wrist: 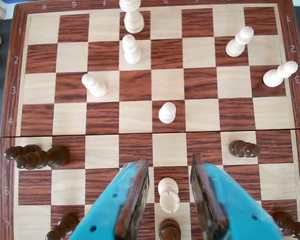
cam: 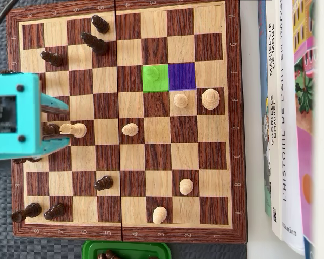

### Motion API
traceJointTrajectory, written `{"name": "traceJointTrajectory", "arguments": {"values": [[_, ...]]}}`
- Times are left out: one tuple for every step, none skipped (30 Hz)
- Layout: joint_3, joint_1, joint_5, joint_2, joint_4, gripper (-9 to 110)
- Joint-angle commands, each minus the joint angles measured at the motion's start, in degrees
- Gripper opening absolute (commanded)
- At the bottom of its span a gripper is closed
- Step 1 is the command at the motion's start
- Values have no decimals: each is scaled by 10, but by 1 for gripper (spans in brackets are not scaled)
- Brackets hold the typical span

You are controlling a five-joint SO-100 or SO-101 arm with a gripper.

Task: Play chess

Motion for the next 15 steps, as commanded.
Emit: {"name": "traceJointTrajectory", "arguments": {"values": [[18, 15, -3, 42, -7, 14], [28, 18, -3, 53, -7, 14], [38, 20, -3, 62, -7, 14], [47, 20, -3, 73, -8, 14], [58, 20, -3, 83, -12, 14], [69, 20, -3, 92, -22, 14], [83, 20, -3, 103, -35, 14], [96, 19, -3, 113, -49, 14], [110, 19, -3, 124, -63, 14], [123, 19, -3, 134, -76, 14], [136, 19, -3, 146, -90, 14], [146, 19, -3, 156, -100, 14], [157, 19, -3, 165, -112, 14], [169, 19, -3, 175, -124, 14], [179, 19, -3, 185, -138, 14]]}}
